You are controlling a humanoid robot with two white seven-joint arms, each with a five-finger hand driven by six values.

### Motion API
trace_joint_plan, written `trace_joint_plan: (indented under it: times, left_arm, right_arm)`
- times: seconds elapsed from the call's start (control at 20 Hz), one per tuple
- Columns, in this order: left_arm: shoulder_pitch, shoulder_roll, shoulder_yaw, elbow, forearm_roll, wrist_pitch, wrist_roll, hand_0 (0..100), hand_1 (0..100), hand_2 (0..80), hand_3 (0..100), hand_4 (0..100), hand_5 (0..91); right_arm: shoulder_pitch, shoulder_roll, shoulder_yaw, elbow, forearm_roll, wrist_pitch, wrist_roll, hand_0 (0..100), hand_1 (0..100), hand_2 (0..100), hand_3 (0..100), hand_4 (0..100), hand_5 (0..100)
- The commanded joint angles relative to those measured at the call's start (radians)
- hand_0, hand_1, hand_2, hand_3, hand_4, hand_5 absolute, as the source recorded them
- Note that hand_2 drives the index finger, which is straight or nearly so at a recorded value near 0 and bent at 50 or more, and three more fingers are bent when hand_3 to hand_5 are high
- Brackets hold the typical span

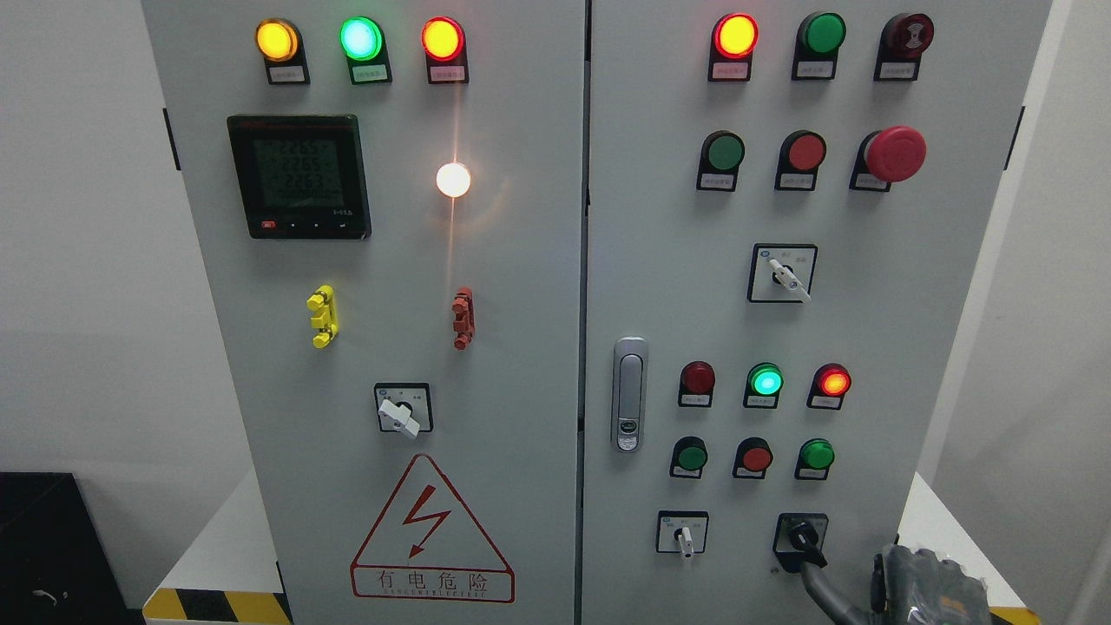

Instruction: Flip black knob to close circuit

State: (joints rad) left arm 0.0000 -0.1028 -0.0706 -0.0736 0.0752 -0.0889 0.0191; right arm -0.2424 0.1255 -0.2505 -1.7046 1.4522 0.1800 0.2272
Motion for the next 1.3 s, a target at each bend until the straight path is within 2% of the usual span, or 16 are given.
trace_joint_plan:
  times: [0.0, 1.25]
  left_arm:
    - [0.006, 0.0, 0.0, 0.0, 0.0, 0.0, 0.001, 12, 56, 0.0, 0, 0, 0.0]
    - [0.006, -0.001, 0.0, 0.0, 0.0, 0.0, 0.001, 12, 56, 0.0, 0, 0, 0.0]
  right_arm:
    - [-0.003, 0.0, -0.012, -0.003, -0.004, 0.001, -0.002, 0, 1, 90, 100, 95, 98]
    - [-0.008, 0.002, -0.012, -0.013, -0.007, 0.003, -0.002, 0, 1, 90, 100, 95, 98]
